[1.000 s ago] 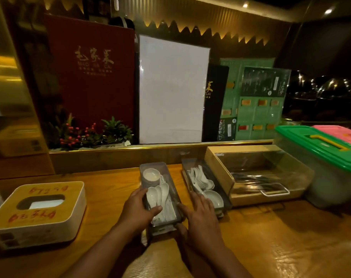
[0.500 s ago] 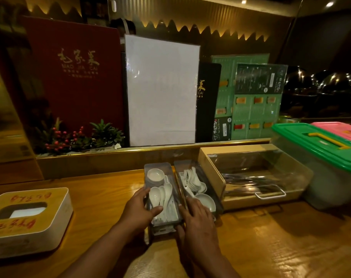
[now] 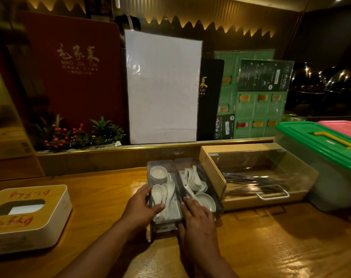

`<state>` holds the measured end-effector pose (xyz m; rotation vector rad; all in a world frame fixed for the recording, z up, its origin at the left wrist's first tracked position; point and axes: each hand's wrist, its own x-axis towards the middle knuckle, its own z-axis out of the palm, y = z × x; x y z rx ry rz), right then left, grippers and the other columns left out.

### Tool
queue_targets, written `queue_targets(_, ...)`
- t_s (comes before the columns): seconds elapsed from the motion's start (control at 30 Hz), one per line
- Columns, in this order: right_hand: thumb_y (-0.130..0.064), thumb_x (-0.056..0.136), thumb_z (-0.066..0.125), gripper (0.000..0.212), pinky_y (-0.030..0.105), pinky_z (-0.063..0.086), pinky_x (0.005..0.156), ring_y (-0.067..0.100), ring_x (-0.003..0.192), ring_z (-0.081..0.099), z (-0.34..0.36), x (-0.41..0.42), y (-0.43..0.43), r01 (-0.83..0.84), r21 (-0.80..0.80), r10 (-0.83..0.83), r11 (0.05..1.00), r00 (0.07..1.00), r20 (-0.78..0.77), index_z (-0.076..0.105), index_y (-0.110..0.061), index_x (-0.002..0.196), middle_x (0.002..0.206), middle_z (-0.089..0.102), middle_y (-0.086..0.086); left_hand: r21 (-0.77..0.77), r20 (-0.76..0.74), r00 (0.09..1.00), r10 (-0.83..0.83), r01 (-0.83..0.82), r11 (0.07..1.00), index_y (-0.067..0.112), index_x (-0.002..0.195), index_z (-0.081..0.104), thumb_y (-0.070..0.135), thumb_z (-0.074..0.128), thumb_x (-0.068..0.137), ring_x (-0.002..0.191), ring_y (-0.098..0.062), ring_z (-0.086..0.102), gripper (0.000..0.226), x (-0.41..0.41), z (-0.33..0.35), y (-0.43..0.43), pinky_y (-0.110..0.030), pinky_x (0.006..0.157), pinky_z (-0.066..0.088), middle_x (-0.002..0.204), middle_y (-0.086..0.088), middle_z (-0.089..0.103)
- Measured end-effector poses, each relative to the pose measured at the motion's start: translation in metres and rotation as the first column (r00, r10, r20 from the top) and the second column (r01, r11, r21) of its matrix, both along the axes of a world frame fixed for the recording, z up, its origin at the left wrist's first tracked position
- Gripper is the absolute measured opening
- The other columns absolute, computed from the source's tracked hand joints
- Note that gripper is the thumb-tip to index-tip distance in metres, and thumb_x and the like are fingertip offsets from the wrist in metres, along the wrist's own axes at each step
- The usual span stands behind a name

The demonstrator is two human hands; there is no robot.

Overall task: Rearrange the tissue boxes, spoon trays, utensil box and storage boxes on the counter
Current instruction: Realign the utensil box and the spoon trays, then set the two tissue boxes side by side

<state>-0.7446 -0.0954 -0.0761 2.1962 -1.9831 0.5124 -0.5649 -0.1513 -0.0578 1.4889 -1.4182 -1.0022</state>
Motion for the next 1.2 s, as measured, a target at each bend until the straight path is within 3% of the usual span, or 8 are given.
queue_targets(0.23,-0.043,0.051,0.094,0.074,0.038,0.050,0.094,0.014,0.119,0.065,-0.003,-0.004,-0.004,-0.018,-0.019,0.018,1.000,1.000,0.001,0.073,-0.024,0.119,0.126,0.071,-0.006,0.011,0.016,1.000,-0.010,0.010,1.000,0.020,0.149,0.043,0.011,0.083,0.078,0.124,-0.009,0.044,0.082,-0.001,0.002,-0.001,-0.038,0.104,0.049,0.135,0.018,0.040)
queue_targets(0.37,-0.043,0.054,0.093,0.071,0.037,0.051,0.094,0.014,0.119,0.065,-0.002,-0.004,-0.004,-0.033,-0.014,0.033,0.999,0.999,0.005,0.073,-0.024,0.119,0.126,0.071,-0.007,0.019,-0.002,1.000,-0.010,0.010,1.000,0.022,0.149,0.042,0.010,0.082,0.079,0.136,-0.021,0.045,0.082,-0.001,0.003,-0.002,-0.042,0.104,0.050,0.155,0.007,0.041)
queue_targets(0.63,-0.042,0.050,0.096,0.072,0.037,0.052,0.092,0.013,0.115,0.067,0.003,-0.004,-0.002,-0.042,-0.010,0.043,0.999,0.998,0.035,0.075,-0.024,0.116,0.122,0.073,-0.007,0.005,-0.008,1.000,-0.019,0.019,1.000,0.023,0.148,0.043,0.010,0.081,0.081,0.117,-0.008,0.045,0.078,-0.003,0.001,-0.001,-0.036,0.098,0.051,0.150,0.003,0.047)
queue_targets(0.77,-0.038,0.051,0.097,0.074,0.039,0.051,0.094,0.015,0.117,0.066,0.006,-0.002,0.002,-0.033,-0.027,0.035,0.999,0.997,0.064,0.074,-0.022,0.119,0.124,0.072,-0.004,0.008,0.009,1.000,0.012,-0.012,1.000,0.025,0.147,0.043,0.017,0.082,0.080,0.128,-0.015,0.049,0.078,-0.001,0.000,0.003,-0.041,0.102,0.051,0.150,0.002,0.049)
queue_targets(0.87,-0.044,0.070,0.083,0.073,0.043,0.038,0.109,0.018,0.134,0.053,0.012,-0.001,0.006,-0.065,0.004,0.065,0.998,0.997,0.052,0.061,-0.021,0.136,0.143,0.060,-0.001,-0.023,0.050,0.998,0.036,-0.035,0.999,0.031,0.147,0.043,0.032,0.083,0.079,0.136,-0.024,0.048,0.079,0.006,0.001,0.010,-0.047,0.102,0.051,0.152,0.002,0.047)
queue_targets(1.0,-0.060,0.083,0.050,0.083,0.047,0.014,0.124,0.024,0.150,0.021,0.022,0.010,0.009,-0.118,0.111,0.108,0.987,0.990,0.094,0.035,-0.021,0.155,0.162,0.032,0.004,-0.105,0.147,0.986,0.080,-0.064,0.992,0.027,0.148,0.042,0.033,0.079,0.083,0.136,-0.019,0.046,0.076,0.028,0.014,0.023,-0.036,0.100,0.050,0.156,0.003,0.041)
queue_targets(1.1,-0.060,0.082,0.053,0.071,0.044,0.029,0.118,0.024,0.140,0.035,0.031,0.042,0.013,-0.201,0.049,0.190,0.978,0.967,0.169,0.049,-0.024,0.143,0.149,0.046,0.003,-0.181,0.244,0.963,0.113,-0.069,0.981,0.029,0.142,0.052,0.034,0.077,0.085,0.130,-0.012,0.048,0.062,0.065,0.029,0.040,-0.030,0.098,0.050,0.148,0.007,0.047)
queue_targets(1.2,-0.059,0.088,0.053,0.058,0.037,0.039,0.109,0.017,0.129,0.043,0.033,0.092,0.015,-0.367,0.038,0.345,0.930,0.901,0.264,0.052,-0.029,0.137,0.139,0.050,-0.004,-0.237,0.345,0.920,0.188,-0.108,0.965,0.033,0.133,0.059,0.037,0.074,0.086,0.123,-0.012,0.055,0.050,0.114,0.044,0.061,-0.038,0.099,0.052,0.136,0.007,0.058)
